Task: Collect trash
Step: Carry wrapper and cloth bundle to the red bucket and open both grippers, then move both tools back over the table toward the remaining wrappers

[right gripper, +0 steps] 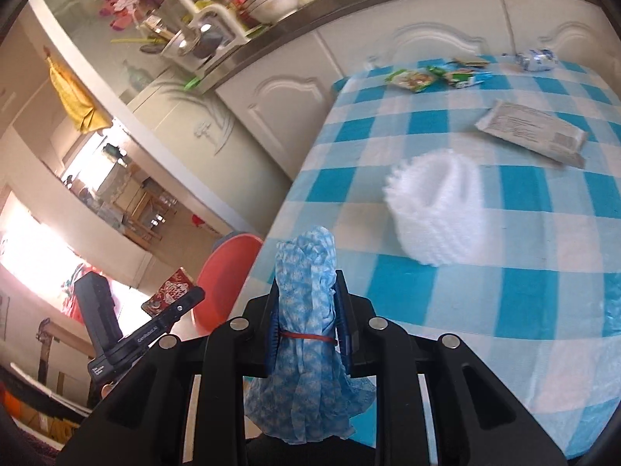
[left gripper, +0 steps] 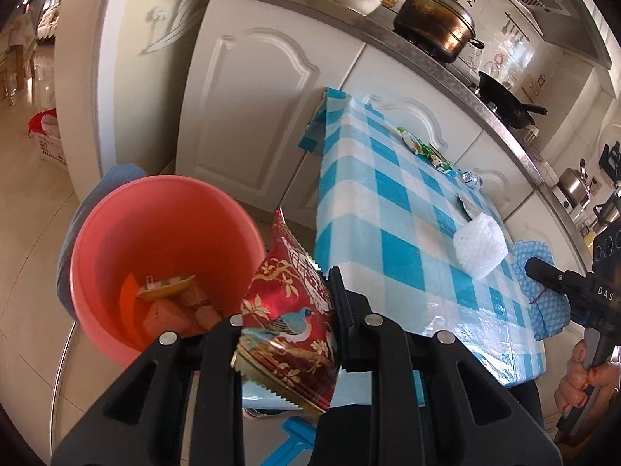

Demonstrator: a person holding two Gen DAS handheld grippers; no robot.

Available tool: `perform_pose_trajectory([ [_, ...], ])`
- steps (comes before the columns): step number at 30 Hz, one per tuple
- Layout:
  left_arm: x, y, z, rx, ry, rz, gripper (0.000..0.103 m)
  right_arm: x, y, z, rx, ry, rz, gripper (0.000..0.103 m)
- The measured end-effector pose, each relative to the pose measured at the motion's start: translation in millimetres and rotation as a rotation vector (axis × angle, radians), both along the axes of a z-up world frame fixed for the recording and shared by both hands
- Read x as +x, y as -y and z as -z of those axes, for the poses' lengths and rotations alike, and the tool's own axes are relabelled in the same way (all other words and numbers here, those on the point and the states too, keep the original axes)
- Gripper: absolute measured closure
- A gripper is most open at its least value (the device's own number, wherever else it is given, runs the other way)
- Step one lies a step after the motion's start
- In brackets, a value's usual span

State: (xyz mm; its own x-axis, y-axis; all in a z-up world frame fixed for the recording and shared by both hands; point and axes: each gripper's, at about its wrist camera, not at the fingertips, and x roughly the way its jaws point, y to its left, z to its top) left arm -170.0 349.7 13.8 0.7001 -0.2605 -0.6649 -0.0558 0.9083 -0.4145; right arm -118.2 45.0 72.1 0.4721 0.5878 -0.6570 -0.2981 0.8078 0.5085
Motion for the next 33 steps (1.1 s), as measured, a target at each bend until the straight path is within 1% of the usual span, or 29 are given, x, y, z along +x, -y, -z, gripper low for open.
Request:
perform_pose_trajectory([
  [3,-7,-23,6,-0.008,-0.011,-0.053,0.079,10,-48,-5,-0.021,0.001,-0.109,0.076],
  [6,-8,-42,13,-0.020,-0.030,-0.099,0.079,22,-94,-8,-0.053,0.015,-0.207,0.076],
  [8,-6,-51,17,-0.031,-0.040,-0.126,0.079,32,-120,-8,-0.056,0.011,-0.259,0.076],
  [12,0,-65,24,-0.043,-0.048,-0.170,0.078,53,-168,0,-0.068,0.014,-0.334,0.075],
  [16,13,-75,40,-0.068,-0.079,-0.217,0.079,73,-210,19,-0.089,-0.008,-0.382,0.074],
  [18,20,-78,49,-0.081,-0.101,-0.242,0.078,82,-230,31,-0.106,-0.025,-0.399,0.072],
  [19,24,-79,53,-0.087,-0.110,-0.250,0.078,86,-239,38,-0.116,-0.035,-0.402,0.068],
  [20,27,-80,57,-0.086,-0.116,-0.256,0.078,90,-246,43,-0.129,-0.040,-0.401,0.061],
  [22,31,-82,62,-0.063,-0.137,-0.268,0.072,94,-259,53,-0.152,-0.041,-0.410,0.053],
  [24,34,-85,68,-0.045,-0.162,-0.285,0.059,97,-262,57,-0.150,-0.043,-0.407,0.048],
  [25,33,-87,70,-0.041,-0.170,-0.297,0.055,98,-261,59,-0.144,-0.046,-0.404,0.044],
  [26,32,-88,70,-0.039,-0.173,-0.304,0.051,98,-258,58,-0.136,-0.046,-0.397,0.043],
  [28,29,-89,69,-0.026,-0.168,-0.318,0.048,96,-249,55,-0.114,-0.039,-0.386,0.040],
  [29,27,-89,68,-0.015,-0.161,-0.328,0.039,95,-244,52,-0.106,-0.033,-0.380,0.037],
  [30,24,-89,66,-0.001,-0.152,-0.342,0.033,93,-237,48,-0.102,-0.024,-0.370,0.033],
  [31,21,-88,63,0.014,-0.142,-0.353,0.032,92,-230,44,-0.096,-0.014,-0.362,0.027],
  [32,20,-86,61,0.031,-0.136,-0.356,0.031,91,-221,39,-0.088,0.001,-0.359,0.025],
  [33,18,-85,59,0.046,-0.130,-0.354,0.026,89,-211,34,-0.087,0.019,-0.353,0.024],
])
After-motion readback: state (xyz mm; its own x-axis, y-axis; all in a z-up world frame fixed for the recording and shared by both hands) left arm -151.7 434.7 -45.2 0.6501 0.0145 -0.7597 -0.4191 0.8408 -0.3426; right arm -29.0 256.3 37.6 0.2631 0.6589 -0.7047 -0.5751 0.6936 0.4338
